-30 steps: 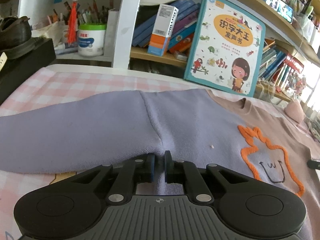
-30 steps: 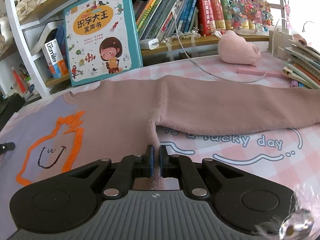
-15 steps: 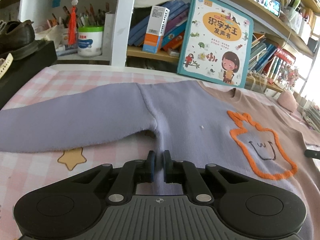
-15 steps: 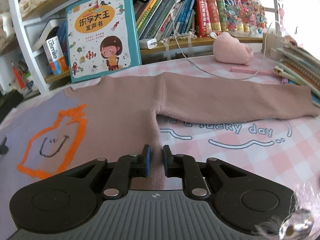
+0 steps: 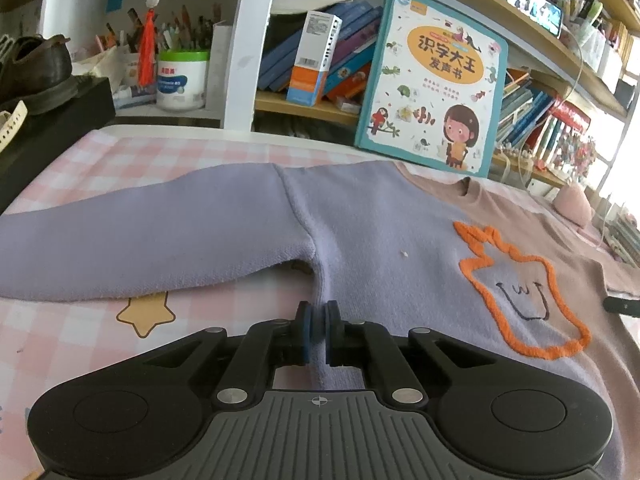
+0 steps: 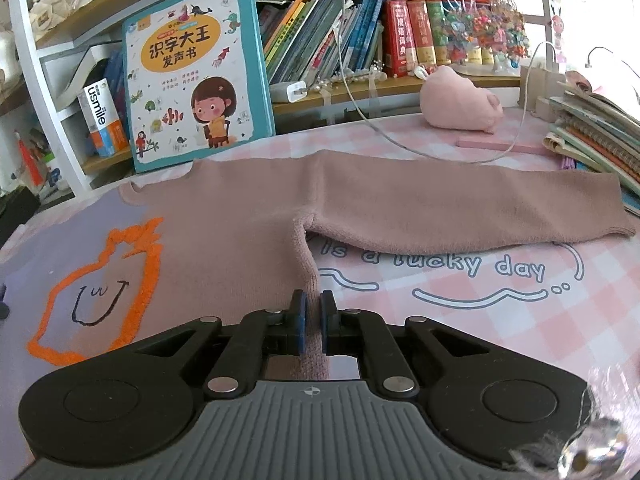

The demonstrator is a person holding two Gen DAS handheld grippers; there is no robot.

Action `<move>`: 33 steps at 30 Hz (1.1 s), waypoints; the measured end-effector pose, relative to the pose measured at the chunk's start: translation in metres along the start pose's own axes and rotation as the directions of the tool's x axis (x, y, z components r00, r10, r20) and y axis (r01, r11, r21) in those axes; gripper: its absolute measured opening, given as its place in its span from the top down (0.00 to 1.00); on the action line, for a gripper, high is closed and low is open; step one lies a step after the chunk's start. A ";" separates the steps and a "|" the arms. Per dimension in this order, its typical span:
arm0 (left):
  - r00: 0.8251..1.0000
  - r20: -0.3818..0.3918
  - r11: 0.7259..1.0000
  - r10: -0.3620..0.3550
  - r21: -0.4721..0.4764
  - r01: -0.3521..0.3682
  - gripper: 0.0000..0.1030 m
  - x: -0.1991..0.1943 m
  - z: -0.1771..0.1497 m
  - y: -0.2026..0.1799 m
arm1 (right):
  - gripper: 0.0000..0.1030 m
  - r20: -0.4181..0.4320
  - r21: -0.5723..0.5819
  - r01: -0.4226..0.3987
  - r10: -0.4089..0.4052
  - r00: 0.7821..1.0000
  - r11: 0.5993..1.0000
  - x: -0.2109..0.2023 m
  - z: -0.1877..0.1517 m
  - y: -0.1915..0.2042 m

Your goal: Fold clothes

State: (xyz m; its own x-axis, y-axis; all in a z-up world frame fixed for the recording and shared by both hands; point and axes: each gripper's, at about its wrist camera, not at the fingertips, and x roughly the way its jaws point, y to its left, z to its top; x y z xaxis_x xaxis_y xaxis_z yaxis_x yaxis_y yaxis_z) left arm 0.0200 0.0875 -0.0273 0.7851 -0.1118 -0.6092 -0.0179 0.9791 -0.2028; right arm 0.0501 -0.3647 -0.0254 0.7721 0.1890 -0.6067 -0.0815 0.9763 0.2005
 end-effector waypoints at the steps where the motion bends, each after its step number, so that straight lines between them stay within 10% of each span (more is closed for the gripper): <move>1: 1.000 0.000 1.000 0.003 0.005 -0.003 0.95 0.000 0.000 -0.001 | 0.94 -0.004 -0.004 0.001 -0.001 1.000 1.000 -0.001 0.000 0.001; 15: 0.997 0.024 0.994 0.077 0.071 -0.079 0.90 -0.005 -0.006 -0.015 | 0.91 0.013 -0.040 0.036 -0.036 0.999 0.999 -0.006 -0.006 0.010; 17: 0.995 0.034 0.991 0.097 0.085 -0.100 0.86 -0.009 -0.005 -0.018 | 0.79 0.018 -0.038 0.037 -0.036 0.999 0.999 -0.009 -0.007 0.010; 19: 0.993 0.051 0.991 0.104 0.077 -0.108 0.73 -0.015 -0.005 -0.019 | 0.53 0.032 -0.032 0.034 -0.033 0.999 0.999 -0.014 -0.008 0.010; 22: 0.992 0.075 0.992 0.101 0.067 -0.106 0.45 -0.024 -0.006 -0.019 | 0.47 0.047 -0.031 0.040 -0.038 0.998 0.999 -0.021 -0.009 0.012; 33: 0.985 0.109 0.976 0.134 0.155 -0.150 0.21 -0.044 -0.028 -0.042 | 0.23 0.058 -0.081 0.053 -0.048 0.997 0.995 -0.035 -0.023 0.028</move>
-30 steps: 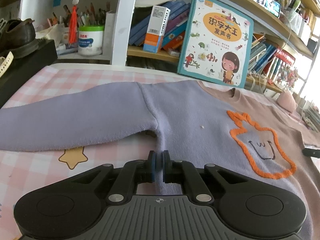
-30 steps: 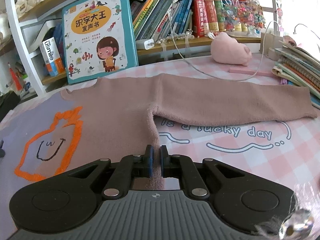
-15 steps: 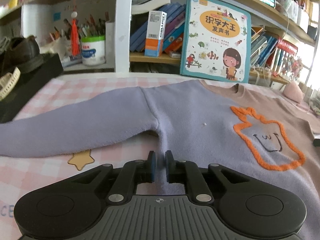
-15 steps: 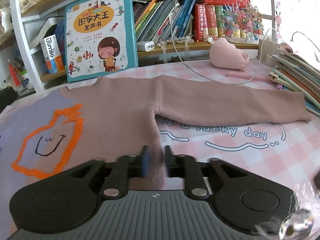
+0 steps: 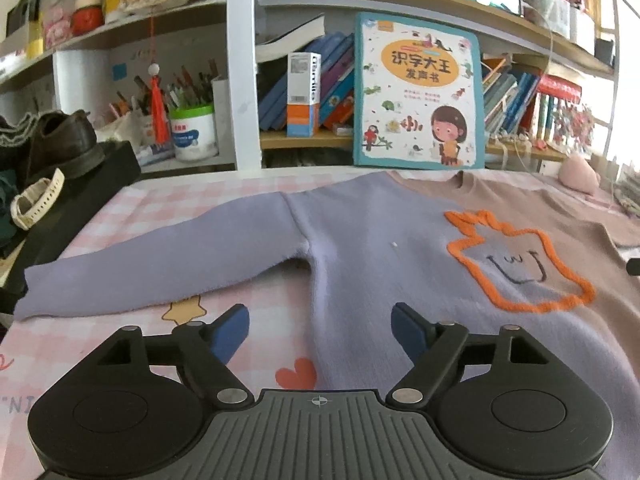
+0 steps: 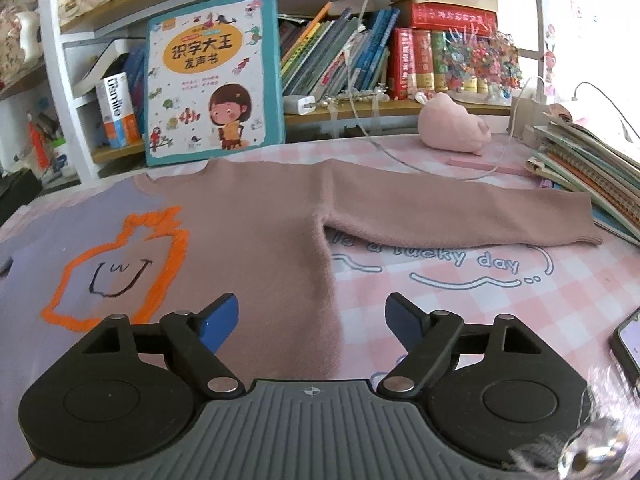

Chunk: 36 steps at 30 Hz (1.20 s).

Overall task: Fold clothes
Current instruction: 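Open both tools and lift them off the flattened sweatshirt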

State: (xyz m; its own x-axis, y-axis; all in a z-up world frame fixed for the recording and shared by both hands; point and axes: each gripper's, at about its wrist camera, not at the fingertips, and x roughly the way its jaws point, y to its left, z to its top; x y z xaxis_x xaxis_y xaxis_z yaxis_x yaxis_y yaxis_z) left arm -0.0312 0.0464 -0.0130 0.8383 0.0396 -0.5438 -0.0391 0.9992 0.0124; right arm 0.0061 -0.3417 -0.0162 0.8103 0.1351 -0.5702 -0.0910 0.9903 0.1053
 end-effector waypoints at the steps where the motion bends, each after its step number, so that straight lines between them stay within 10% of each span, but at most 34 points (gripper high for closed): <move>1: 1.000 -0.001 1.000 -0.001 -0.002 0.001 0.21 -0.001 -0.001 -0.001 | 0.22 -0.001 -0.008 -0.003 0.003 1.000 1.000 -0.001 -0.001 0.003; 36: 1.000 0.000 1.000 -0.013 -0.020 0.013 0.10 -0.008 -0.012 0.000 | 0.07 -0.022 -0.262 -0.257 0.261 0.965 0.930 0.010 0.000 0.130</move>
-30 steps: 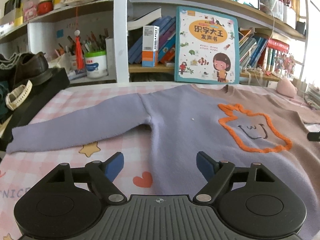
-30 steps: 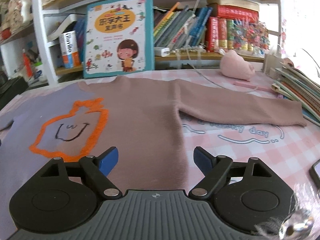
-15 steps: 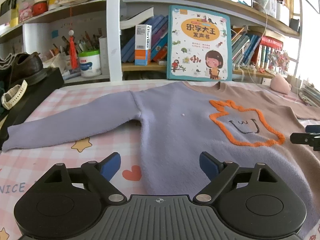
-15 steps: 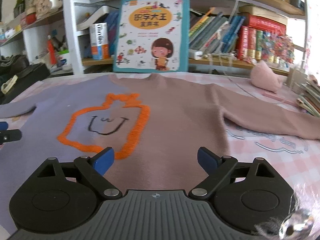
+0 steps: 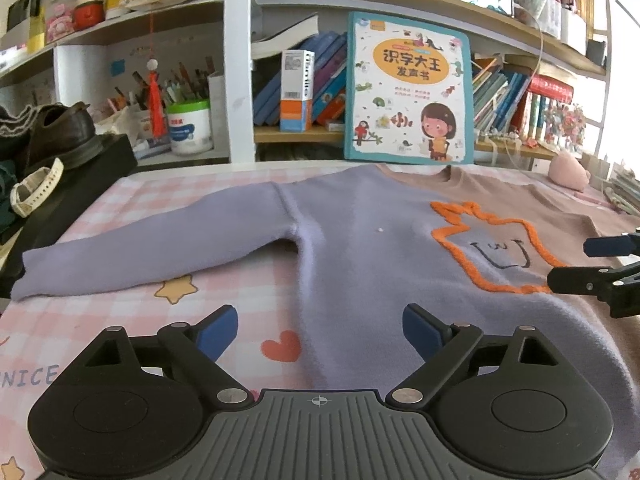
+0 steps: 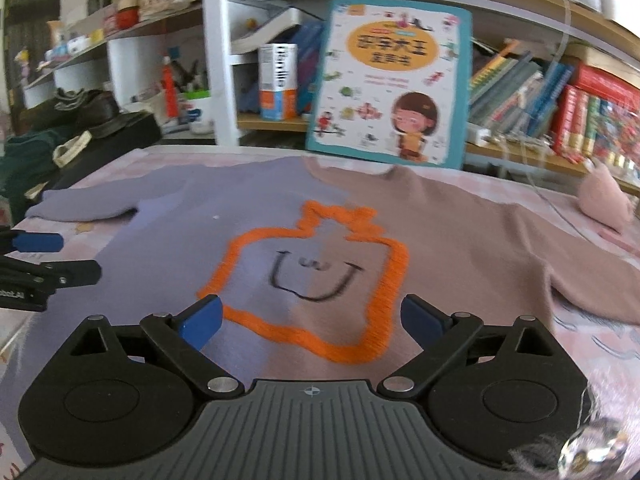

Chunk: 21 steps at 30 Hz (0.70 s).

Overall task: Fold clothes
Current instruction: 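Open both tools and lift them off the flattened sweatshirt, then move the left tool to the cuff of the lavender sleeve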

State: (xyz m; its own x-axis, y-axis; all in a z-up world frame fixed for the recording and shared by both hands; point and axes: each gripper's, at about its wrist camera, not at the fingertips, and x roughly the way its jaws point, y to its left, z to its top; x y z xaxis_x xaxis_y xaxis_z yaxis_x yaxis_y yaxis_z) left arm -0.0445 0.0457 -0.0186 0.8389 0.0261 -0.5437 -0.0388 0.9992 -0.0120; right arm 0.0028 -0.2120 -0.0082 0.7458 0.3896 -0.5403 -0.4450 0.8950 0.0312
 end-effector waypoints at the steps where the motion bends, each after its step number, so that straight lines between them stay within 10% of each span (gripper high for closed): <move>1: 1.000 0.000 1.000 0.007 -0.003 -0.007 0.10 0.000 0.000 0.002 | 0.07 0.002 -0.007 -0.010 0.010 1.000 1.000 0.002 0.002 0.003; 21: 0.974 0.031 0.972 0.224 -0.078 -0.221 0.10 0.002 0.012 0.060 | 0.06 0.053 -0.189 -0.190 0.204 0.978 0.963 0.042 0.029 0.059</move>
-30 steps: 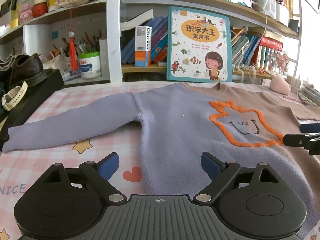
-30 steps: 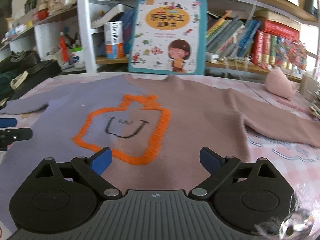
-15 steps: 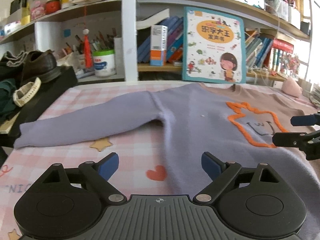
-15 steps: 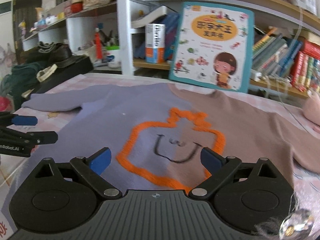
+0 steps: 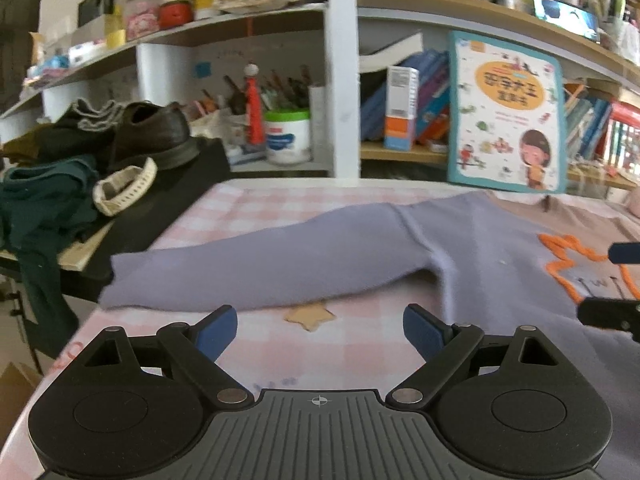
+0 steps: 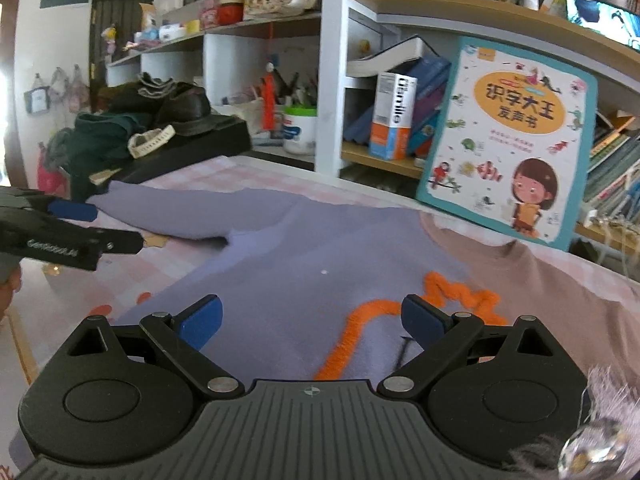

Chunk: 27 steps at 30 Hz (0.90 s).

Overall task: Fold clothes
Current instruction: 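Move the left tool to the cuff of the lavender sleeve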

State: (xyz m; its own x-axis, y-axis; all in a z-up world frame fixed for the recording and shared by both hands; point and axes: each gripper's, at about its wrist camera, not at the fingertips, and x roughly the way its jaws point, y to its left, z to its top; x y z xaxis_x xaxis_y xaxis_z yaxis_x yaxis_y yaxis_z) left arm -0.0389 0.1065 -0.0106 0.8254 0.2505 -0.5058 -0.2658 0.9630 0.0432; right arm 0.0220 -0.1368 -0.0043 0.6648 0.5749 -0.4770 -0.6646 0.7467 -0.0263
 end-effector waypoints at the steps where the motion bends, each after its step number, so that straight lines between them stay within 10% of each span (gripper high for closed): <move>1: 1.000 0.003 1.000 0.010 -0.002 -0.010 0.10 0.001 0.001 0.002 | 0.06 -0.003 0.000 -0.003 0.003 1.000 1.000 0.001 -0.001 0.000; 22: 0.979 -0.009 0.963 0.201 -0.179 -0.200 0.12 0.025 0.010 0.070 | 0.03 -0.070 0.040 0.004 -0.001 0.998 0.999 0.016 -0.012 -0.002; 27: 0.965 -0.043 0.944 0.258 -0.203 -0.261 0.40 0.038 0.011 0.094 | 0.02 -0.082 0.041 -0.005 0.009 0.997 0.999 0.018 -0.012 -0.001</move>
State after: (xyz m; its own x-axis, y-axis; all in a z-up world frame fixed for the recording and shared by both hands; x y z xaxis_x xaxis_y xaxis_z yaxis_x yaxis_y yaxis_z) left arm -0.0274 0.2080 -0.0167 0.7068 0.4861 -0.5139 -0.5675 0.8233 -0.0018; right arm 0.0306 -0.1317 -0.0232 0.6288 0.5519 -0.5477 -0.6536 0.7568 0.0122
